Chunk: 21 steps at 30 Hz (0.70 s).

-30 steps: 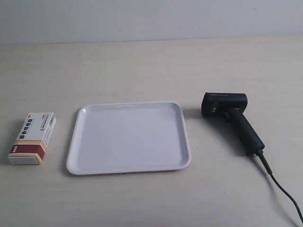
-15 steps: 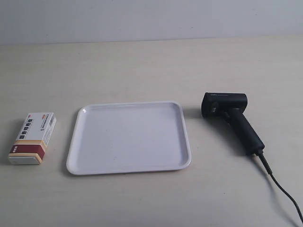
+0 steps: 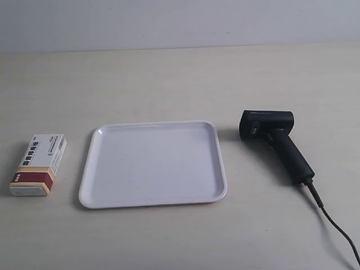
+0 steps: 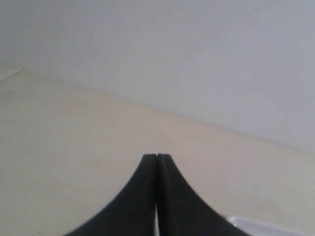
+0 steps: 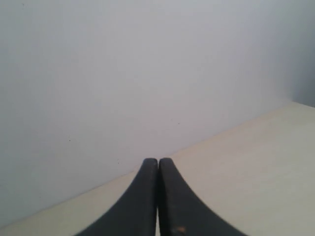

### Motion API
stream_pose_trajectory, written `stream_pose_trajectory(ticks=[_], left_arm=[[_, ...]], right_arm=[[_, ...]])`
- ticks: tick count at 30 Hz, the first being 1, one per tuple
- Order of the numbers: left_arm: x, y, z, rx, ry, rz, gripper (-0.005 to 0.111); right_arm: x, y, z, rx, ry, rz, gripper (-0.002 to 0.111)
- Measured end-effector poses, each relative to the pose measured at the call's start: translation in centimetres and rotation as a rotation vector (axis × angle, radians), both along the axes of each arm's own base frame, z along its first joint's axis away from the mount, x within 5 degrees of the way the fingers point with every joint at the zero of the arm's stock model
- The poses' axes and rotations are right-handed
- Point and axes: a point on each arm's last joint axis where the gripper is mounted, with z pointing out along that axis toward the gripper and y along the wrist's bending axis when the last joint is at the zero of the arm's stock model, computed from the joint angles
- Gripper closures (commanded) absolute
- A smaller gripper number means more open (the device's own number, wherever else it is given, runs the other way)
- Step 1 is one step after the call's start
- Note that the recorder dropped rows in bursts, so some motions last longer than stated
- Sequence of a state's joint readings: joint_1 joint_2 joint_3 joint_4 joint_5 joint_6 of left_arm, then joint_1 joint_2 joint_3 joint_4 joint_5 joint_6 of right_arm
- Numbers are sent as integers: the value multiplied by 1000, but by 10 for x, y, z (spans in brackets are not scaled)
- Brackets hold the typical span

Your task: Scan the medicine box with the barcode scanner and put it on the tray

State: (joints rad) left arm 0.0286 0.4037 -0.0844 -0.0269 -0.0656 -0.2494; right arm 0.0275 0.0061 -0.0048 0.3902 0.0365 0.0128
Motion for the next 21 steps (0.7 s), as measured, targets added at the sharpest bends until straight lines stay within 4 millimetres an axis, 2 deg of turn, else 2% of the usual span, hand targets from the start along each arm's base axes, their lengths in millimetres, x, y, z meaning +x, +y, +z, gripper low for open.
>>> stream_pose_trajectory(ticks=[3,6,10,15,21], left_arm=[[24,0,-6,38,168,-13,104],[49,-2,-21,80,347,-58,87],[79,-22,-42,142,499,-198,50],[112,-53,-60,218,560,-360,1],[141,-65,-84,253,625,-405,2]], right_arm=[[0,1,-1,-7,13,5,108],[1,1,-1,-14,24,6,108],[3,1,-2,-15,53,7,108],[4,1,-3,-15,66,8,108],[4,1,-3,-15,66,8,108]])
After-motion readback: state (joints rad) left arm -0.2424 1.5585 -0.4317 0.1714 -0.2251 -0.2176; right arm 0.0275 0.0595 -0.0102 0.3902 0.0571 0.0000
